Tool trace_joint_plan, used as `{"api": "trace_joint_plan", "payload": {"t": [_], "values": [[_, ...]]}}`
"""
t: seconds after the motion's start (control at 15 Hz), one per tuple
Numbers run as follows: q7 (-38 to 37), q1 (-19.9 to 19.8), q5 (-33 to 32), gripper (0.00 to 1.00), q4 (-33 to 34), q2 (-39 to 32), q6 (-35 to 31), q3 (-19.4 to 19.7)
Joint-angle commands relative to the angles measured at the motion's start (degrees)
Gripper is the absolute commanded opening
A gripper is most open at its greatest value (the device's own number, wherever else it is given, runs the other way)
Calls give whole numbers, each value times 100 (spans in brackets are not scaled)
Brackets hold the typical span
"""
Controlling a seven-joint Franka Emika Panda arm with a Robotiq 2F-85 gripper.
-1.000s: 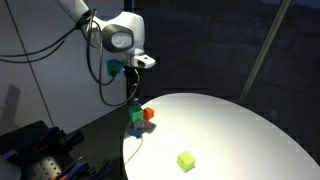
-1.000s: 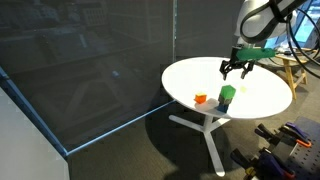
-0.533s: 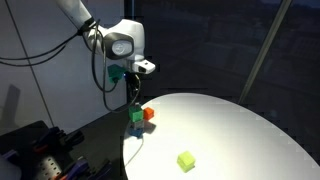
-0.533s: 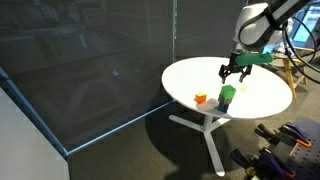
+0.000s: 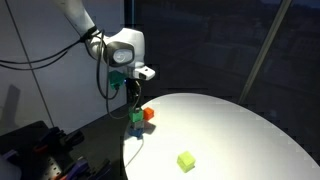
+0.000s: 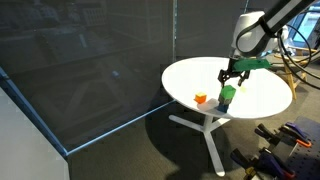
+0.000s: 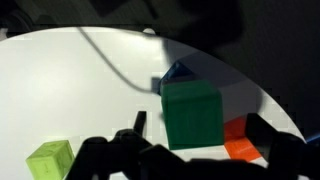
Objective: Unstack the dark green toy block from the grey toy block
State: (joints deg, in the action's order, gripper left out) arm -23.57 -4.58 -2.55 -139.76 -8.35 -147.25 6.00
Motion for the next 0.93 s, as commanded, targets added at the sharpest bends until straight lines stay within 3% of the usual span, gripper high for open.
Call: {"api": "trace_joint_plan", "payload": {"t": [0.0, 0.87], "values": [[248, 6, 135, 100, 23, -80, -118, 47], [331, 8, 162, 100, 63, -274, -244, 105]]}}
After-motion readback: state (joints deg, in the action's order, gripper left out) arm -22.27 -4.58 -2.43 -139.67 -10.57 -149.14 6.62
